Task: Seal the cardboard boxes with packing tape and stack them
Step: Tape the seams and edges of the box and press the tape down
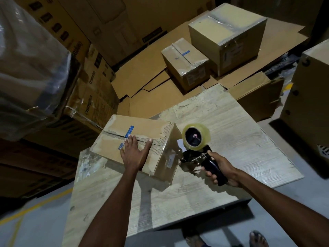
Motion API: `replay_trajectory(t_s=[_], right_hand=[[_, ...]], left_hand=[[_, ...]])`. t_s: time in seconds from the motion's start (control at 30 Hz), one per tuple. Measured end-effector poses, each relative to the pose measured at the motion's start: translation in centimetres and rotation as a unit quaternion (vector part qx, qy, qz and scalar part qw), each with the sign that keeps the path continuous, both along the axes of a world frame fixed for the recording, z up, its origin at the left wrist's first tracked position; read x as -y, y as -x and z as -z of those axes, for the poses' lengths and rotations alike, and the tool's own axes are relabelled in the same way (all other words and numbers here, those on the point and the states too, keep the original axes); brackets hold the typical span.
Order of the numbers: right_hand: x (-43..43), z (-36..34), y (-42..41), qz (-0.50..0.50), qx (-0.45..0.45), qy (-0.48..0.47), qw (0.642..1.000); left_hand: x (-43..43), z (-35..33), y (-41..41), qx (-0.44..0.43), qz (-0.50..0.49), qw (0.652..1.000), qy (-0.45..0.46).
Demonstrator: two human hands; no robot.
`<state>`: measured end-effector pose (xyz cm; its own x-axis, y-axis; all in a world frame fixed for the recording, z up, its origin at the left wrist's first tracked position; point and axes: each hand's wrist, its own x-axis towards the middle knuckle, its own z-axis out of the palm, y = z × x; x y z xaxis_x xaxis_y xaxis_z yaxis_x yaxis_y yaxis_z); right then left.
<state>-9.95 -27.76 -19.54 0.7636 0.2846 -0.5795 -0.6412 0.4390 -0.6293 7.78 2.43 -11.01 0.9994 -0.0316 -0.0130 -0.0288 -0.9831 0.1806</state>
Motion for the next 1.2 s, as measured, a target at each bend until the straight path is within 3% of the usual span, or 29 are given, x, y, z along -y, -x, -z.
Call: replay_trajectory(t_s=[0.47,0.77,0.83,0.87,0.9,0.97,1.1,1.2], right_hand=[[5.9,1.5,-1.5,0.205,-0.033,-0.129,0.97],[6.2,3.0,-2.2,0.278,-0.07,-0.099,0.953],[6.3,3.2,-2.4,0.278,-0.092,0.011,0.956],[6.3,3.2,-2.3,0.264,-0.098,0.124,0.952],[6.4,3.1,-2.0,0.245,-0.106,0.262,0.927],[6.4,2.9,-1.2,0.218,-0.093,0.489,0.839],[5.6,2.4,-0.1,0.285,0.002,0.641,0.713],[4.4,1.7,-0.1,0.292,0.129,0.661,0.679]], left_hand=[[-1.3,0.3,-0.4,0.002,0.041,0.999,-0.005],[-1.1,0.2,0.1,0.0,0.054,0.998,0.006],[-0.9,0.2,0.6,0.002,0.066,0.998,0.016],[-0.8,0.1,0.8,0.003,0.071,0.997,0.02],[-0.6,0.2,1.1,0.004,0.075,0.997,0.024],[-0.5,0.2,2.0,0.007,0.084,0.996,0.034],[-0.2,0.3,4.5,0.0,0.139,0.989,0.043],[-0.3,0.3,5.7,-0.011,0.185,0.983,0.017]])
